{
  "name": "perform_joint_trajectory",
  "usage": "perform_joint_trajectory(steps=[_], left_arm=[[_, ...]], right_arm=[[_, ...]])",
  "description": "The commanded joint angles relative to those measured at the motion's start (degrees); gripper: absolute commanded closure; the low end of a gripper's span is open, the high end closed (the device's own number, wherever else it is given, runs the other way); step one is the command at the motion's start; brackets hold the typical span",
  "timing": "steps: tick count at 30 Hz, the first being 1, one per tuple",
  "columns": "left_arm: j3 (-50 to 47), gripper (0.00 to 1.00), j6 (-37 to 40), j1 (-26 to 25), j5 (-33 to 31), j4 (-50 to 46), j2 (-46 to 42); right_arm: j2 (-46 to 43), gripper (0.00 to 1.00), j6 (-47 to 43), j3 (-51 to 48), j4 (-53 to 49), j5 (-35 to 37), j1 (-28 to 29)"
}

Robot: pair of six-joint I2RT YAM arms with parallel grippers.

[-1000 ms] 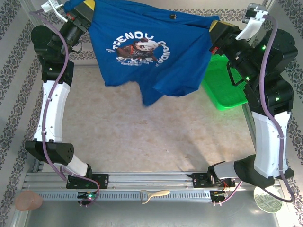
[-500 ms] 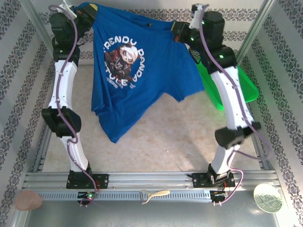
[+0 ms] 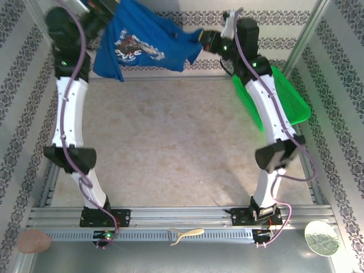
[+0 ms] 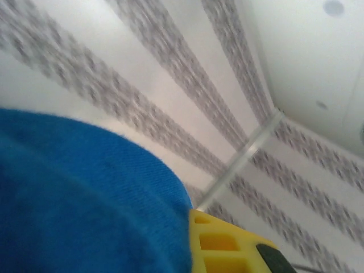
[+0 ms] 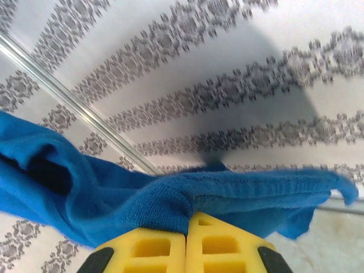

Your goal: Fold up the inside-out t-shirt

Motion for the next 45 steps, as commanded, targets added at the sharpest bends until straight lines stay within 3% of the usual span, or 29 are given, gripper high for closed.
perform_joint_trajectory(steps=[1,3,5,6,9,11,14,20,27,30,32,35,39,40,41,43,45], left_arm=[[-22.97,0.87,12.81,-10.54,2.13,4.40,-11.65],[-38.83,0.85,17.52,-18.50,-1.97,6.82,-17.53],[-54.21,0.84,18.45,-26.16,-7.39,12.42,-20.09],[-60.34,0.83,18.24,-30.18,-9.32,16.50,-19.54],[-67.04,0.71,18.91,-40.34,-10.43,22.04,-11.79],[-69.57,0.55,17.22,-42.89,-10.40,26.07,-8.94],[-72.99,0.36,17.36,-42.33,-13.70,24.93,-12.04],[-73.68,0.12,22.31,-39.68,-19.22,8.20,-23.42],[-80.83,0.00,19.85,-36.30,-30.48,-9.08,-36.71],[-84.38,0.00,15.42,-30.26,-31.60,-15.27,-39.68],[-86.79,0.00,13.78,-24.45,-27.95,-16.10,-39.58],[-88.35,0.00,13.79,-17.11,-22.77,-14.45,-35.47],[-85.35,0.00,16.13,-15.15,-19.22,-11.51,-24.42],[-83.95,0.00,16.23,-15.03,-17.53,-10.87,-20.50],[-82.40,0.00,16.33,-15.04,-16.05,-10.71,-16.83],[-78.20,0.00,16.33,-15.04,-13.22,-10.64,-8.52],[-73.94,0.00,16.44,-15.02,-12.55,-10.85,-2.08]], right_arm=[[-5.97,1.00,-0.65,-20.97,12.59,3.29,-0.24],[-7.01,0.99,-0.98,-32.27,14.73,5.44,-1.71],[-6.26,0.57,-0.46,-38.97,15.06,4.57,-3.98],[-6.24,0.48,-0.02,-41.38,14.80,4.39,-5.33],[-10.39,0.39,-0.83,-47.52,14.51,7.67,-7.80],[-14.62,0.37,-2.24,-49.78,12.22,9.64,-8.85],[-21.18,0.36,-4.96,-52.58,7.34,12.42,-8.87],[-34.08,0.36,-4.51,-63.91,2.58,18.59,-3.68],[-40.98,0.30,0.63,-76.39,0.68,25.06,9.00],[-39.20,0.29,3.15,-78.72,2.17,26.09,14.06],[-36.54,0.29,4.20,-78.94,2.84,27.38,17.25],[-31.40,0.29,5.24,-77.99,3.89,27.88,20.47],[-24.68,0.35,5.27,-74.86,3.40,28.11,22.10],[-23.13,0.40,5.03,-74.07,3.00,28.25,22.02],[-22.05,0.54,4.68,-73.54,2.83,28.52,21.78],[-21.15,0.95,4.10,-72.32,2.21,29.39,20.32],[-22.79,1.00,3.92,-72.02,2.52,29.75,17.84]])
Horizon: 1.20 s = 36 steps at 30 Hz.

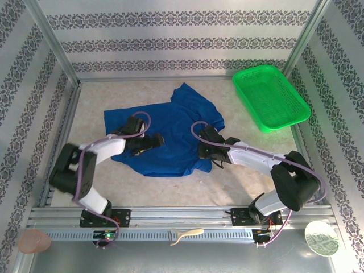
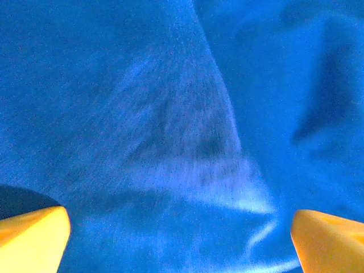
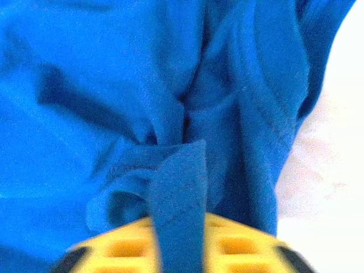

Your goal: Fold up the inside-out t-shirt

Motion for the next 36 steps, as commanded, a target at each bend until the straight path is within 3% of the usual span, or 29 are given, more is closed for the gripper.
perform_joint_trajectory(steps=[1,9,13,16,22,25,29,36], left_arm=[[7.26,0.00,1.15,0.46,4.35,0.08,8.55],[39.10,0.00,9.33,1.01,2.20,-10.29,26.65],[50.58,0.00,13.68,1.52,1.85,-17.22,27.65],[46.16,0.00,12.56,2.38,1.20,-17.26,20.94],[19.39,0.00,4.71,4.09,-3.28,-10.85,0.82],[9.01,0.00,1.14,6.47,-5.78,-8.00,-4.87],[5.37,0.00,-0.12,9.90,-5.47,-7.09,-4.34],[12.59,0.00,1.71,11.11,-7.22,-8.13,6.79]], right_arm=[[-3.32,1.00,-0.66,2.39,0.13,2.65,-4.13],[-16.96,1.00,3.33,-2.98,4.78,5.51,-12.48],[-19.44,1.00,6.15,-6.99,8.91,5.56,-13.95],[-20.02,1.00,6.22,-7.11,9.72,4.64,-15.05],[-20.48,1.00,4.64,-4.32,9.82,1.29,-17.88],[-20.61,1.00,3.90,-2.41,9.49,-0.83,-18.86],[-20.64,1.00,3.01,-0.36,8.62,-2.66,-19.02],[-22.08,1.00,3.53,-0.63,8.53,-4.02,-19.00]])
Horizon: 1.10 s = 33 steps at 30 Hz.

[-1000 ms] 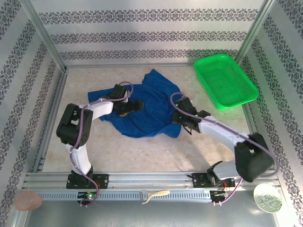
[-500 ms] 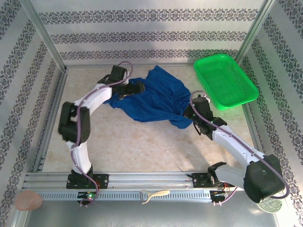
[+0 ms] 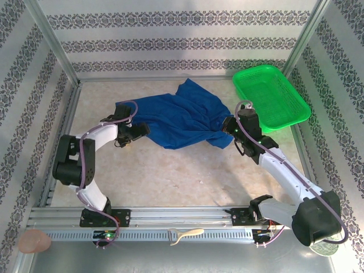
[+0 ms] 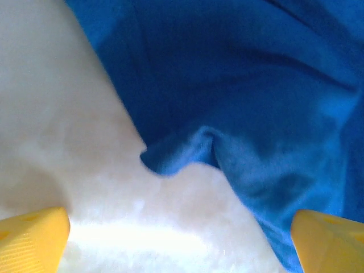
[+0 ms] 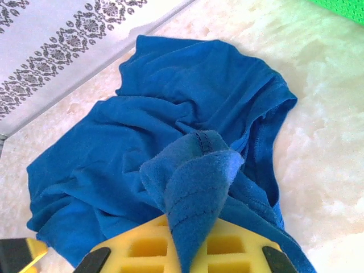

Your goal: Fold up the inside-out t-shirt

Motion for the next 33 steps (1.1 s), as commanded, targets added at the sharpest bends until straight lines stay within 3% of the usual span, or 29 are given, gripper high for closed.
perform_joint_trajectory(steps=[1,3,5,12,13,17,23,25,28,30,32,33], left_arm=[[4.91,0.00,-0.05,0.61,-1.26,1.16,4.44],[6.90,0.02,0.16,0.54,-0.54,1.91,7.09],[8.85,0.14,0.50,0.69,1.32,2.76,9.04],[13.37,0.83,6.16,0.77,3.97,0.19,9.25],[13.01,0.99,6.85,0.94,4.17,-0.34,7.78],[8.94,1.00,8.52,1.73,6.25,-1.86,-1.13],[7.27,1.00,4.50,2.80,17.39,-5.86,-15.77],[9.71,1.00,2.90,3.05,18.74,-6.18,-16.61],[17.34,1.00,1.79,3.80,20.90,-5.81,-10.08],[24.15,0.87,1.71,4.44,21.83,-7.08,-2.50],[31.70,0.63,1.99,4.98,22.87,-8.30,6.30],[34.18,0.59,1.98,5.21,22.52,-9.34,9.25]], right_arm=[[-1.88,1.00,-0.36,0.52,0.32,-1.25,-0.43],[-2.84,1.00,-0.06,0.21,0.14,-1.46,-0.41],[-4.00,1.00,0.18,0.07,-0.37,-1.67,-0.43],[-8.66,1.00,1.39,0.25,-2.35,-2.31,-0.38],[-9.31,1.00,1.54,0.26,-2.78,-2.39,-0.44],[-12.03,1.00,2.25,0.26,-4.61,-3.27,-0.44],[-19.23,1.00,5.66,-1.54,-6.72,-4.66,-0.08],[-20.70,1.00,7.25,-2.30,-6.90,-3.16,0.03],[-19.09,1.00,8.16,-3.06,-5.50,0.85,-0.09],[-15.71,1.00,8.36,-3.32,-3.57,3.24,-0.09],[-11.61,1.00,8.33,-3.64,-0.84,5.20,-0.15],[-9.83,1.00,8.23,-3.64,0.17,5.89,-0.18]])
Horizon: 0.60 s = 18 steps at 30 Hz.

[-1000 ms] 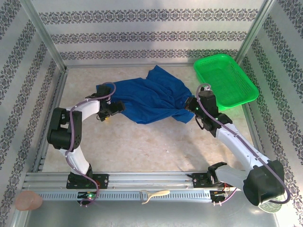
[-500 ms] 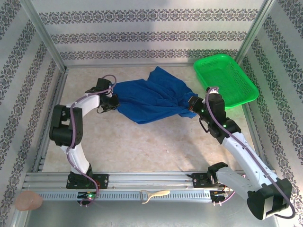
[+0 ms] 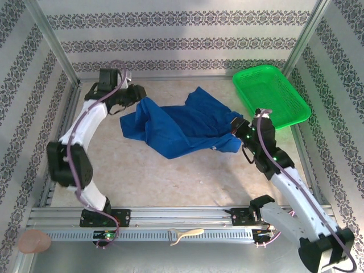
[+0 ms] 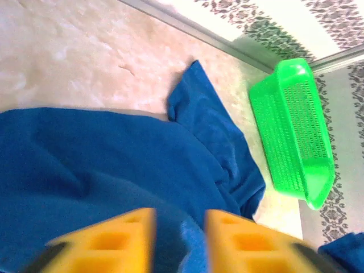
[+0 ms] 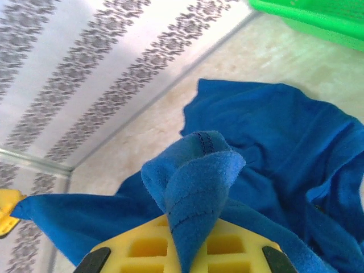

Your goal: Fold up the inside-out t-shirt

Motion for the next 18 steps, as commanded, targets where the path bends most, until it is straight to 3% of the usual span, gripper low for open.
perform_joint_trajectory(steps=[1,4,9,13,18], left_arm=[[6.51,0.52,-0.24,1.75,2.16,-5.13,10.62],[4.04,0.39,0.93,1.84,-0.10,-5.70,9.85],[-16.22,0.28,1.41,0.63,-4.70,0.15,-4.29],[-27.73,0.29,3.59,-3.07,-9.52,3.17,-10.91],[-23.82,0.40,12.23,-7.90,-18.17,-2.90,-4.97]], right_arm=[[5.56,1.00,1.02,-1.54,4.33,4.93,-0.19],[8.86,1.00,-0.40,-1.68,5.55,4.96,-0.17],[7.17,1.00,-1.35,-4.09,5.53,5.78,-0.23],[4.96,1.00,-1.43,-6.20,5.19,5.68,-0.54],[3.33,1.00,-1.03,-8.03,4.59,5.12,-0.54]])
